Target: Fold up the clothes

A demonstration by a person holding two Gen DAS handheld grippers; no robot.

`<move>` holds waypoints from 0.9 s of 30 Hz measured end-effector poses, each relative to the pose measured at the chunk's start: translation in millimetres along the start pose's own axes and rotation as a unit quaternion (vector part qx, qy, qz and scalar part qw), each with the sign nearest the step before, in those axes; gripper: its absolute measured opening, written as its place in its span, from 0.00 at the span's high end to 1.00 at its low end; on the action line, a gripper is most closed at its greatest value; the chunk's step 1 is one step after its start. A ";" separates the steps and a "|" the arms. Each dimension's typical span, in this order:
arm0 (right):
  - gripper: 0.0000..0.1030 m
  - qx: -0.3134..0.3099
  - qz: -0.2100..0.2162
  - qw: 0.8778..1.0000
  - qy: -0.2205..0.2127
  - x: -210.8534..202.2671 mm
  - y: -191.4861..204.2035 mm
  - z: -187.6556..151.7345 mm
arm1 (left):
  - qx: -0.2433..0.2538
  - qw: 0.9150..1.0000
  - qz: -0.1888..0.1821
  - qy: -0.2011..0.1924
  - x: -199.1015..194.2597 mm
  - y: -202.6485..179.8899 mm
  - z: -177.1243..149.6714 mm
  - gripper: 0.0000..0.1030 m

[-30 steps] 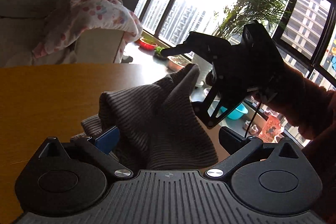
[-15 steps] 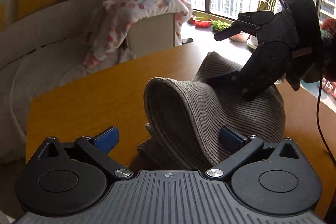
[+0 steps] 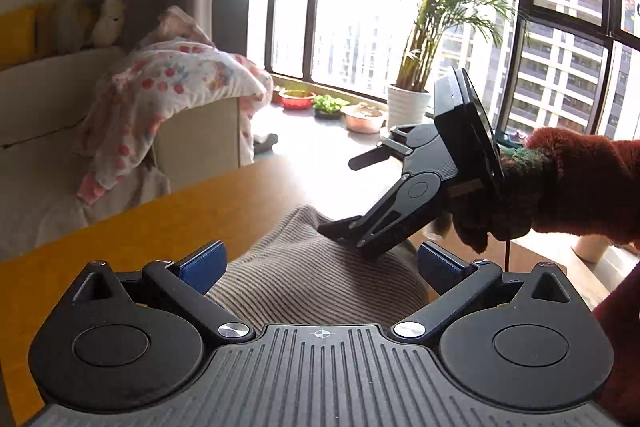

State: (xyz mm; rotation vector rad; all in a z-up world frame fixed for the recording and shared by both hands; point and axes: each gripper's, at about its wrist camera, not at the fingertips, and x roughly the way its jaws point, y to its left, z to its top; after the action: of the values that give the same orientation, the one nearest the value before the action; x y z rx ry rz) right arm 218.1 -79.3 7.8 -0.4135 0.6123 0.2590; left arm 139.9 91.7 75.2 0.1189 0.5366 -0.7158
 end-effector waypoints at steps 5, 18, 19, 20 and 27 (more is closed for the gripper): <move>0.00 0.068 -0.022 0.997 -0.010 -1.4 4.2 -15.3 | -0.049 0.997 0.003 0.060 44.3 25.1 -18.1 0.00; 0.00 0.357 0.226 0.903 0.071 -74.1 -52.6 -62.2 | -0.070 0.997 0.010 0.034 28.1 32.9 -16.2 0.00; 0.00 0.364 0.236 0.898 0.076 -76.3 -48.7 -66.5 | -0.074 0.997 0.004 0.022 23.2 33.7 -13.0 0.00; 0.00 0.374 0.250 0.889 0.084 -76.3 -43.6 -70.8 | -0.082 0.997 -0.002 0.017 21.6 35.8 -11.5 0.00; 0.18 0.433 0.327 0.833 0.109 -46.1 -7.8 -82.2 | -0.197 0.978 0.019 0.065 61.5 81.0 -29.3 0.00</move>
State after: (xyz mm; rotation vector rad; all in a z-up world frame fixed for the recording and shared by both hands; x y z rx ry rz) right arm 143.3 -128.3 -23.0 0.6834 1.0149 0.5528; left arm 218.8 124.6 12.7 -0.1961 0.7899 -0.5550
